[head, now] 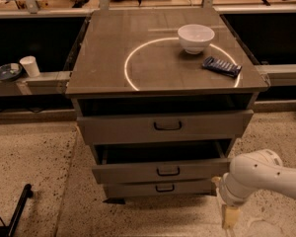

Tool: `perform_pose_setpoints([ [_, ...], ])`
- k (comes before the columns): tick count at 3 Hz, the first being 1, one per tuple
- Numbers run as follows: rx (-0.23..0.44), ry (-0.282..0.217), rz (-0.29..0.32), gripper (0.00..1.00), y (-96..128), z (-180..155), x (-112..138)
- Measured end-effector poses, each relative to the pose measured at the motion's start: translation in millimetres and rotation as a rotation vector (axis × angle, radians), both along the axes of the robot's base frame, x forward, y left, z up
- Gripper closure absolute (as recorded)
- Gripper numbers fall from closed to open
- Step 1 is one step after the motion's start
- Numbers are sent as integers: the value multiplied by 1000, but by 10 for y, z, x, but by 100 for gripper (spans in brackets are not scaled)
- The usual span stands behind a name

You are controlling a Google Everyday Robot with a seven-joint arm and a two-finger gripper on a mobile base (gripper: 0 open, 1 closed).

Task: Open middle drawer

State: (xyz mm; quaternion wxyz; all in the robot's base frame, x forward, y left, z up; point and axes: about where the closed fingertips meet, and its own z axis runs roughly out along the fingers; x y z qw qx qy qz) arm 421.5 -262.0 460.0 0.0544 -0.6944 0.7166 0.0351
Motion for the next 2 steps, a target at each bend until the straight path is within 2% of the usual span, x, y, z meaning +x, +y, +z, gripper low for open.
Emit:
perform_pose_setpoints([
  [1,-13,-37,-14,0,58,62,-24],
  [2,22,-102,-2,0,184,78,257],
])
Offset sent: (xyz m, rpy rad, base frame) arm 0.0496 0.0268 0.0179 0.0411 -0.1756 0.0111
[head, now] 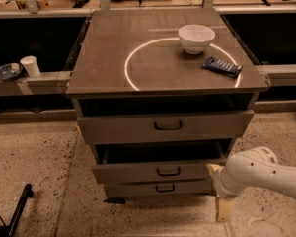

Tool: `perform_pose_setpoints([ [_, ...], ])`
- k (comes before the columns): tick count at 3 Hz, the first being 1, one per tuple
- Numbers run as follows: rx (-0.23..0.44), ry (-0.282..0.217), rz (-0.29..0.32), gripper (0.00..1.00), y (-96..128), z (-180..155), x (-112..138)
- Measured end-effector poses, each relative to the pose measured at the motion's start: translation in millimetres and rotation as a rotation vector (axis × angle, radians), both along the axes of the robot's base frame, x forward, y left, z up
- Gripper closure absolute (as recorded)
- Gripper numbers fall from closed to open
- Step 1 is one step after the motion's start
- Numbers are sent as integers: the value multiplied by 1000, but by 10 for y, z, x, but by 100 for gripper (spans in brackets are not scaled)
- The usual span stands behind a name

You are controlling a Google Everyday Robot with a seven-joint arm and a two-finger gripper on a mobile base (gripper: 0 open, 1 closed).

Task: Open middle drawer

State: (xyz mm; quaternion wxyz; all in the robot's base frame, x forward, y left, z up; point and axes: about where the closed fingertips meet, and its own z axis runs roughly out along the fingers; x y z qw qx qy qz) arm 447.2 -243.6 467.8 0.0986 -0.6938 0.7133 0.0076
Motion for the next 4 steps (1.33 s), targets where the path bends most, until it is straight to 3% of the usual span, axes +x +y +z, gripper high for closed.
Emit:
perform_pose_setpoints([
  [1,42,-19,4,0,85,-101,266],
  [2,78,5,30,2,220,-422,593],
  [4,76,38,46,13,331,-733,832],
])
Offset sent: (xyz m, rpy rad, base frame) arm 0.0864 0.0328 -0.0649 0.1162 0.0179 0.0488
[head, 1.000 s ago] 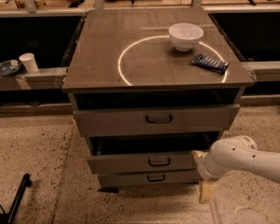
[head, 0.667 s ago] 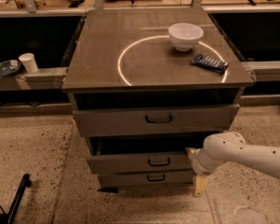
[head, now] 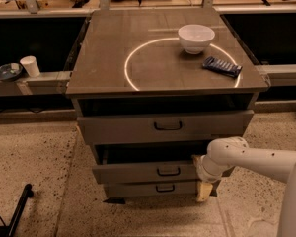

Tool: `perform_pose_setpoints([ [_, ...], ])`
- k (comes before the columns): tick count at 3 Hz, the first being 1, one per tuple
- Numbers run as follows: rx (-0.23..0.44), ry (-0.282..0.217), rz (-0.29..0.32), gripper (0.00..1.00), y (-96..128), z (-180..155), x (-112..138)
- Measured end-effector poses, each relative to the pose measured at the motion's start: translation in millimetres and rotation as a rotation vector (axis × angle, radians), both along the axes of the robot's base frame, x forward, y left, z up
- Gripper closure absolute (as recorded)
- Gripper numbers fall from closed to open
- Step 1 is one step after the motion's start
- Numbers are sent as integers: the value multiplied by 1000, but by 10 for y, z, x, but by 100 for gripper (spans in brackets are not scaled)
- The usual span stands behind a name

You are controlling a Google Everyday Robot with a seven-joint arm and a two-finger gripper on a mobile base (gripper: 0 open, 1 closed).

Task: Open middle drawer

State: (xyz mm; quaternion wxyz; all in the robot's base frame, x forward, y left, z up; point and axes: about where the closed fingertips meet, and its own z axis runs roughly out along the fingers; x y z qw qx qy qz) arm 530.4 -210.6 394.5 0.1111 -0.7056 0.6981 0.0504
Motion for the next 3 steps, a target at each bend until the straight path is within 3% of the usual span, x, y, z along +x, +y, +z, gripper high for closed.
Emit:
perform_pose_setpoints([
  [2,-1,2,-1,19,-3,84,-24],
  [3,-7,20,-12,28,-44,165,-298],
])
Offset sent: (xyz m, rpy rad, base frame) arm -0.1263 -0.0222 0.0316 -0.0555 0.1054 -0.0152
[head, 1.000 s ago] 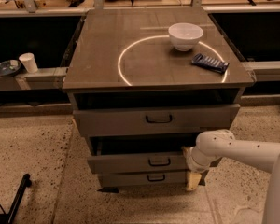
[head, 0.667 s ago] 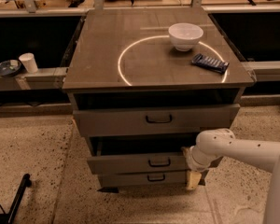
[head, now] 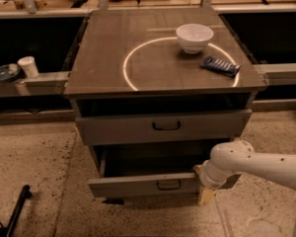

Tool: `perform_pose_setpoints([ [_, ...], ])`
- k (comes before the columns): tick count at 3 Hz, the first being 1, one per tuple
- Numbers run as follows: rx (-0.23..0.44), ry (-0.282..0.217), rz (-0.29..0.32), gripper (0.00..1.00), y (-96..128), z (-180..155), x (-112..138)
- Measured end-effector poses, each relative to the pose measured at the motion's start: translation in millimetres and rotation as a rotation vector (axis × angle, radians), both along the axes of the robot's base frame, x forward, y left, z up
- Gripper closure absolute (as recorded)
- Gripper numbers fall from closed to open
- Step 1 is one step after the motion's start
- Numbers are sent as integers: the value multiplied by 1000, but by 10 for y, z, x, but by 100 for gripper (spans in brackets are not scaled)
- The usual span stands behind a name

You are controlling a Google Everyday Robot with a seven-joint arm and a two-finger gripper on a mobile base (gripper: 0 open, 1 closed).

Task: Open middle drawer

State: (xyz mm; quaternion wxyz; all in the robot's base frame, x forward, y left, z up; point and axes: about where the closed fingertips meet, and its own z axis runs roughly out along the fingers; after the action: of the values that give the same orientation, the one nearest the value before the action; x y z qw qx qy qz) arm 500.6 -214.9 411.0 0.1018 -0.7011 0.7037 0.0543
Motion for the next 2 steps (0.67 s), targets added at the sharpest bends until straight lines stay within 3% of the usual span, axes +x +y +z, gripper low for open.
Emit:
perform_pose_setpoints([
  [2,-21,68,-43,31,-81,252,-788],
])
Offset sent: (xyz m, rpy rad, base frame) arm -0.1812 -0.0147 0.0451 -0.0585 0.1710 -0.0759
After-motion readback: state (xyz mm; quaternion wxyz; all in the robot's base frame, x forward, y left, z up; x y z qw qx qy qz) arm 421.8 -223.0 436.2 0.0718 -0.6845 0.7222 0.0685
